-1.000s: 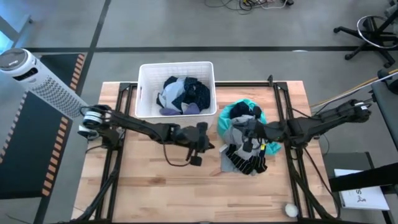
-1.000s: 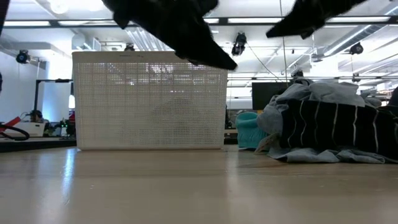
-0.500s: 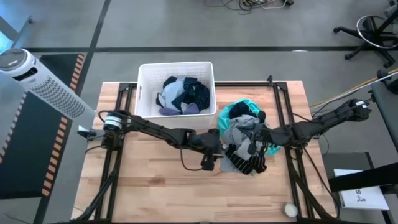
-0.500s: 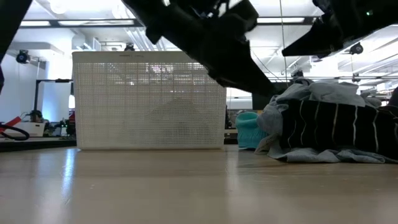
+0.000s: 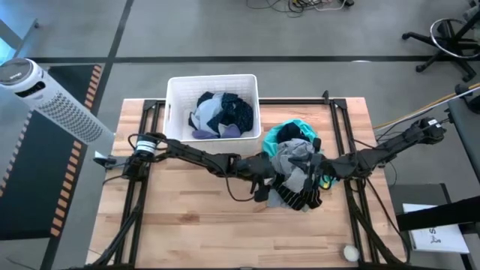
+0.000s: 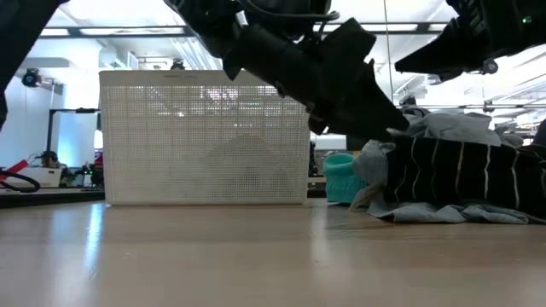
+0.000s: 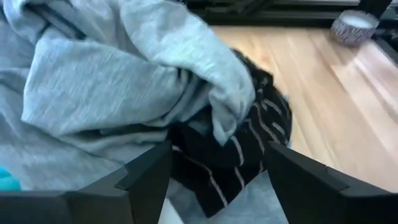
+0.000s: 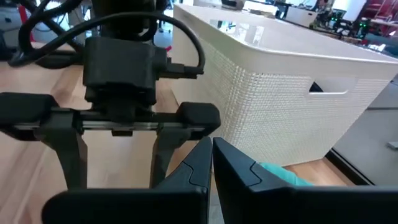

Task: Sort clothes
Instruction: Put the black sock into the white laundry bin

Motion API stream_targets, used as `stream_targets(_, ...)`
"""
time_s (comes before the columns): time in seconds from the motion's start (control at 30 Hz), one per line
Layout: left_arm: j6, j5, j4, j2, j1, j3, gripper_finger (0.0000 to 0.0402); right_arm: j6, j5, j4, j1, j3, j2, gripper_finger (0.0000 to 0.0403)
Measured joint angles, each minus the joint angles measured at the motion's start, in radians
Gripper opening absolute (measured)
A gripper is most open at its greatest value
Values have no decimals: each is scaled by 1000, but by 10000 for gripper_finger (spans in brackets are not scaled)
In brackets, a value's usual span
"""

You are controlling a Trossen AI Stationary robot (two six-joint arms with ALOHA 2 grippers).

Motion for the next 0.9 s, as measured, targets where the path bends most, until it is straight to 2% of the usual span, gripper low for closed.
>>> stream_targets(0.27,0,51,25,0,-1,-4,187,-9,-6,3,2,13,8,0)
stream_targets(0.43,6,54,29,5,-1,-6,171,0,-148,-19,3,13,8,0)
stream_targets(0.73,10,48,25,8,1,-18,192,15,-166,-39,20,13,8,0)
stream_targets(0.9,12,-29,12,8,1,-18,222,17,-166,-39,29,13,8,0)
